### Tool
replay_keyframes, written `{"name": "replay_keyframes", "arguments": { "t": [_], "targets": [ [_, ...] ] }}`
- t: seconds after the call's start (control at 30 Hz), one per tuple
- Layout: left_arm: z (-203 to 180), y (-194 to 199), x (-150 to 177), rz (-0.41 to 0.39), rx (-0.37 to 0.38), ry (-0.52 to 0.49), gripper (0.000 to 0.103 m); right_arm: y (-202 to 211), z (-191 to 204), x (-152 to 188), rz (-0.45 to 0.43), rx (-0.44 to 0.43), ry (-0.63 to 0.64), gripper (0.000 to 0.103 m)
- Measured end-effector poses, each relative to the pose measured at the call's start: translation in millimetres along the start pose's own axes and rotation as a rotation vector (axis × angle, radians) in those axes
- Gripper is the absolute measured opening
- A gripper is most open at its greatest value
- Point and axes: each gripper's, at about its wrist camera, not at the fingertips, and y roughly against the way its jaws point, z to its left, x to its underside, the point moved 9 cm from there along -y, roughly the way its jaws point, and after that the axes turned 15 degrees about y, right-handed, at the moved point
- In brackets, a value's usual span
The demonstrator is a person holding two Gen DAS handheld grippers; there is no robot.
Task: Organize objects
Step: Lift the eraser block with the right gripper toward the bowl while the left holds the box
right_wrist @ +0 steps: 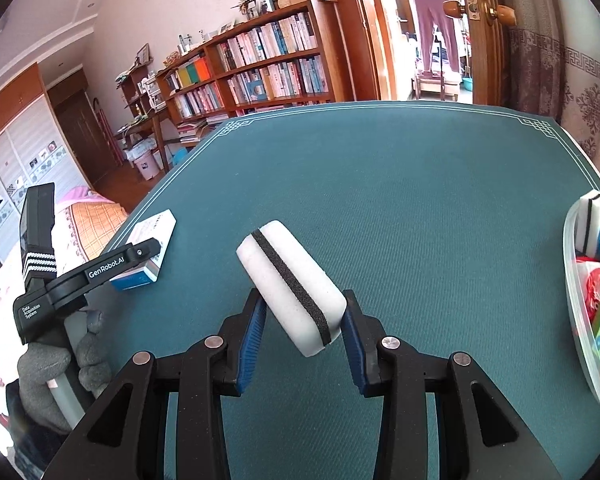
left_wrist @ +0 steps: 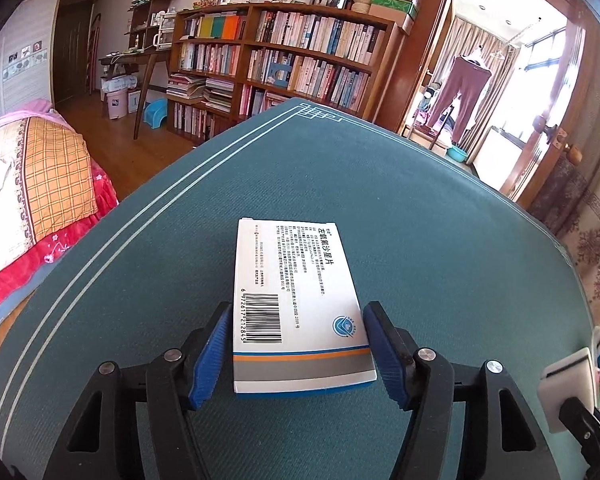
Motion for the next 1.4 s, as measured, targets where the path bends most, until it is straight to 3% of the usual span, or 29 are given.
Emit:
{"name": "replay_keyframes", "arguments": {
  "t": [0.37,0.67,1.3,1.4],
  "targets": [
    [-32.4,7.8,12.4,0.015,0.109,-0.089,0.069,25.6,-23.4,18.6,-0.011,0.044,-0.068,0.039],
    [-53.9,11.6,26.3,0.020,0.151,-0.162,0.069,53.4,-44.9,26.2,-0.042,0.103,-0.125,0.039],
    [-68.6,16.0,38.8,0.020,0.167,-0.212,0.069,124.2,-153.9,22.6,-0.117,0.375,-0.226,0.040],
    [-70.1,15.9,39.0,0.020,0.168,-0.214,0.069,127.4,-174.8,24.8,-0.109,0.381,-0.269,0.040]
  ]
}}
